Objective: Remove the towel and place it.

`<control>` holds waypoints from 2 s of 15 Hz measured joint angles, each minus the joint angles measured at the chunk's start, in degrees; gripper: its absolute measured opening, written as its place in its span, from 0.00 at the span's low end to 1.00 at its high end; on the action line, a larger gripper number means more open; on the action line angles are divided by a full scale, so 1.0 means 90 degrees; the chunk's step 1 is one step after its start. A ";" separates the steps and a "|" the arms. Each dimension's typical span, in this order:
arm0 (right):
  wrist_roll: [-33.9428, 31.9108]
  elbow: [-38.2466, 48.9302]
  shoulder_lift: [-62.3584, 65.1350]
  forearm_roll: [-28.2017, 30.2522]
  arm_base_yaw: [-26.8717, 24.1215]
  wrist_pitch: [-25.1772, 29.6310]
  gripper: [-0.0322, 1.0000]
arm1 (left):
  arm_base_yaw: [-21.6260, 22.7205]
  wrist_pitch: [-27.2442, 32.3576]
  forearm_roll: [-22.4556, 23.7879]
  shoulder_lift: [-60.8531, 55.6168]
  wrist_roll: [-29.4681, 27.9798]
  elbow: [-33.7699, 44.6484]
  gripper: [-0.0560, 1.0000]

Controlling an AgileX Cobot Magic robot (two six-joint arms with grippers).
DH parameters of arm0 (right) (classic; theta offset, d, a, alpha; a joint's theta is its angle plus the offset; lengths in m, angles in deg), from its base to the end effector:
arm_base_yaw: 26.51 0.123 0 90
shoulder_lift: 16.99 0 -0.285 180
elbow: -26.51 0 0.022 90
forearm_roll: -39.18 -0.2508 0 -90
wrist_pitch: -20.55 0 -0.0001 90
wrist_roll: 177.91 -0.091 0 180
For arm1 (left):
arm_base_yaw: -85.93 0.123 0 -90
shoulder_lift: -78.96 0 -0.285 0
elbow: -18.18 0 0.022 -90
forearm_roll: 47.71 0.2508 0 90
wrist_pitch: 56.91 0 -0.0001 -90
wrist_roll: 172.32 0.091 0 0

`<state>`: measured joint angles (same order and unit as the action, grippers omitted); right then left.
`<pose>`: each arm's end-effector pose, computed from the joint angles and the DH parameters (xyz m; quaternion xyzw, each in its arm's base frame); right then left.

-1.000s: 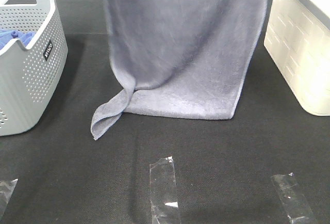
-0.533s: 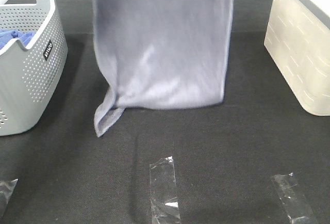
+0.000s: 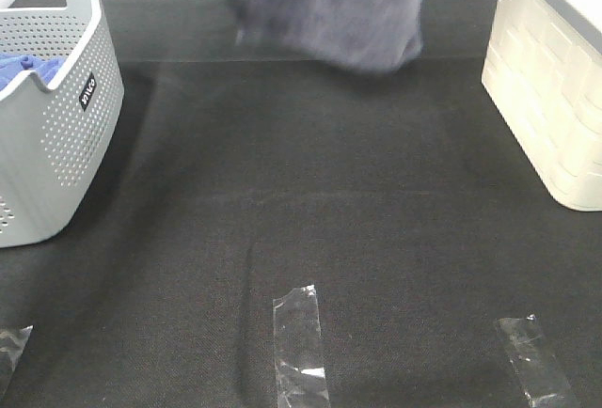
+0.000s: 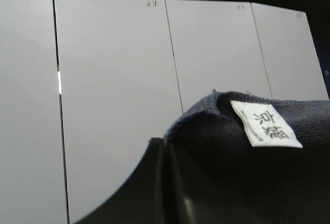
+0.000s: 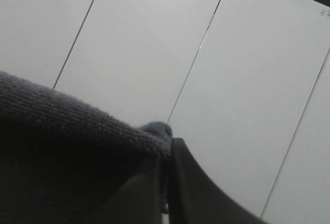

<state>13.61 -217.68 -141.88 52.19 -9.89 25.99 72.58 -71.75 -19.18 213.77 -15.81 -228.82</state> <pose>0.4357 0.1280 0.5356 -0.1828 0.5131 -0.0632 0.8363 0.4825 -0.1259 0.4924 0.1239 0.4449 -0.0985 0.8815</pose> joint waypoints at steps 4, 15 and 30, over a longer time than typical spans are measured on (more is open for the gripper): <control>0.0108 0.0407 -0.0025 0.0089 0.0000 0.1522 0.03 | -0.0013 0.0999 0.0013 0.0280 0.0051 0.0032 0.05; -0.0236 0.2629 -0.0095 -0.0955 0.0000 0.5679 0.03 | -0.0745 0.8773 -0.2254 0.0828 0.1254 0.0592 0.05; -0.0236 0.5800 0.2056 -0.2343 0.0000 0.7130 0.03 | -0.1814 0.9346 -0.2279 -0.2362 0.0917 0.4972 0.05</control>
<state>11.49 -165.48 -123.38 31.10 -9.89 90.16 56.25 12.36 -39.69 192.51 -7.56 -184.07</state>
